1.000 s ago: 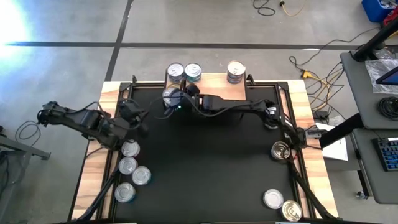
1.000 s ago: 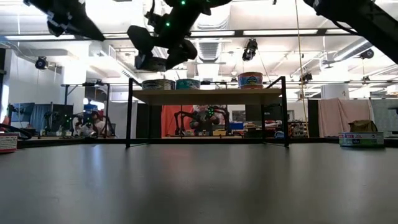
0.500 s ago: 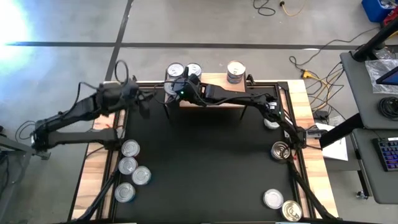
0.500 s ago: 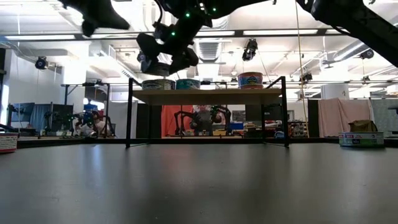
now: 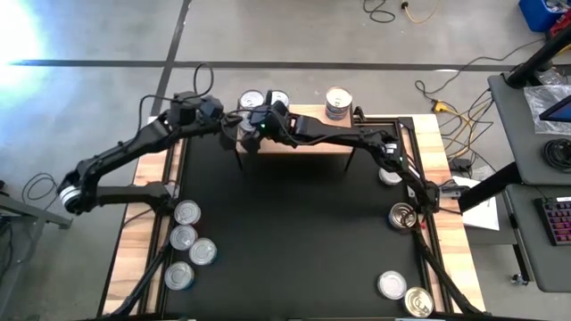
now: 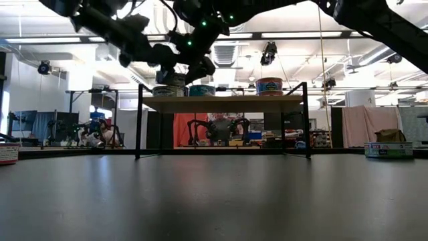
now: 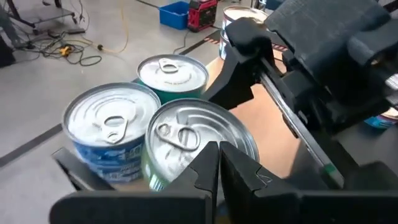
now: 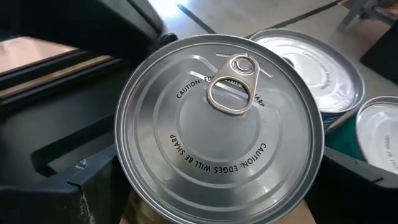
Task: Stack canned seafood by type on shelf
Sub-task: Stack the green tuna can on top of the green tuna can
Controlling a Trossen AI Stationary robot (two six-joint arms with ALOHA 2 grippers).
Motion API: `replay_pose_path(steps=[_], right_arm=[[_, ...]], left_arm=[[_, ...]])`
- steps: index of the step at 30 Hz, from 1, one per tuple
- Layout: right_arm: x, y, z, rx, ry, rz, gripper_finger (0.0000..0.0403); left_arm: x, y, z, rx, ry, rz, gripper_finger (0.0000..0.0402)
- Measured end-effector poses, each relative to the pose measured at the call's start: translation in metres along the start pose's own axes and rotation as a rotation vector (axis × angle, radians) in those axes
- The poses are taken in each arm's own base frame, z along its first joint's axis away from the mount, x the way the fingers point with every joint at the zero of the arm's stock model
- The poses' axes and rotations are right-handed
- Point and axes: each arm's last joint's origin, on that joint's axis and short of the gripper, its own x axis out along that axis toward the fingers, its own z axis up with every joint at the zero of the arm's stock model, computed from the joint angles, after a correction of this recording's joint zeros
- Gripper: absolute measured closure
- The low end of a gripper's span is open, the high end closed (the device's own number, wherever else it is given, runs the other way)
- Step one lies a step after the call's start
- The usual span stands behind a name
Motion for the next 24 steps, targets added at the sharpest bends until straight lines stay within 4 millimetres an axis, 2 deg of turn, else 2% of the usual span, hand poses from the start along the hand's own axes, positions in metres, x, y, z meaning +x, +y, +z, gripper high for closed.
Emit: replay_pose_path(steps=[7, 24], right_arm=[[0.000, 0.002, -0.001, -0.031, 0.015, 0.073, 0.0033], [0.001, 0.000, -0.003, 0.008, 0.026, 0.044, 0.0032]], left_arm=[[0.016, 0.002, -0.004, 0.022, 0.021, -0.035, 0.0402], [0.016, 0.003, -0.011, 0.098, 0.075, -0.043, 0.0402]])
